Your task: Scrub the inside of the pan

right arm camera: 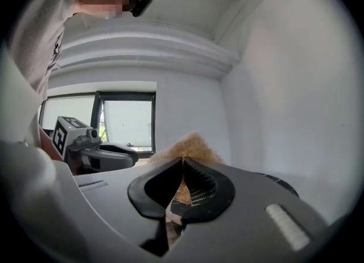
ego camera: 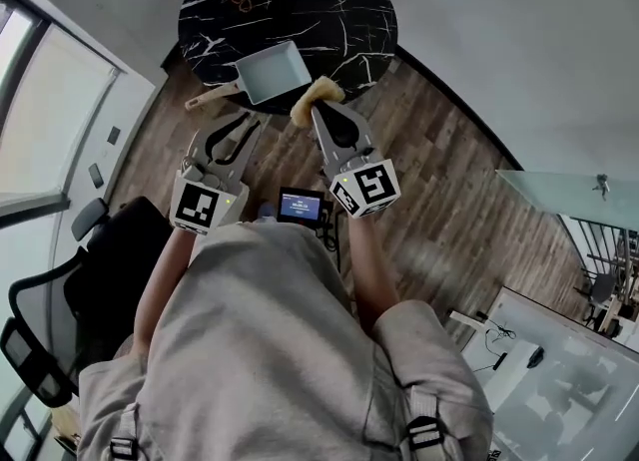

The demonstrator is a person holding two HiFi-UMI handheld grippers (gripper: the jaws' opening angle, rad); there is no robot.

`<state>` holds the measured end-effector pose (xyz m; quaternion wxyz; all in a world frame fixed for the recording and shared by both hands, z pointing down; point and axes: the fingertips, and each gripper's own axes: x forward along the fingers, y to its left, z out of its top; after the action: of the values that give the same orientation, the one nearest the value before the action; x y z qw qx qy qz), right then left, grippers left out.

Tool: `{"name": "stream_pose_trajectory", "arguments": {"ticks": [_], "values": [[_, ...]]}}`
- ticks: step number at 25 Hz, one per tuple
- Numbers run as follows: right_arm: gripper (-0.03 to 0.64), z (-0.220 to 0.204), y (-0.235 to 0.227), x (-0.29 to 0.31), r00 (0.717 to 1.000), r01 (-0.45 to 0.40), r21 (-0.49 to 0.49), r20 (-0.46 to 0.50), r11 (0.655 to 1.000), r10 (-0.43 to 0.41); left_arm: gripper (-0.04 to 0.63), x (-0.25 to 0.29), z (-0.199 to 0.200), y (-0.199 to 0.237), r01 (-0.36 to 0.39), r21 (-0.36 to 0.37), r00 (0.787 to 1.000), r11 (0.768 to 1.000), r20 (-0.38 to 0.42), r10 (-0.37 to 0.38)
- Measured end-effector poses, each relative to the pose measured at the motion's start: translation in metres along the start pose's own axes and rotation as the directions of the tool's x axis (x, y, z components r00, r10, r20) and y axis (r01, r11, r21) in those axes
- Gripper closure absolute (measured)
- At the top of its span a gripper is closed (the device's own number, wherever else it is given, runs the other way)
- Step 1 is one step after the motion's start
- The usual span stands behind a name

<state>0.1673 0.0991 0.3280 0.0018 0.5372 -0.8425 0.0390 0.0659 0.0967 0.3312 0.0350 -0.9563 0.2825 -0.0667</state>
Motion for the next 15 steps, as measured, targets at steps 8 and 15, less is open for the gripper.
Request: {"name": "stream_pose_trajectory", "arguments": {"ticks": [8, 15], "values": [[0.589, 0.03, 0.02, -0.068, 0.989, 0.097, -0.146, 0.123, 0.984, -0.08, 0.541, -0.02, 0.009, -0.027, -0.143, 0.039, 0.99, 0.989, -0.017, 0.143], [0.589, 0.046, 0.023, -0.096, 0.948, 0.274, -0.279, 0.238, 0.92, -0.211, 0.548, -0.02, 0.018, -0.029, -0.258, 0.044, 0.966, 0.965, 0.001, 0.258]]}}
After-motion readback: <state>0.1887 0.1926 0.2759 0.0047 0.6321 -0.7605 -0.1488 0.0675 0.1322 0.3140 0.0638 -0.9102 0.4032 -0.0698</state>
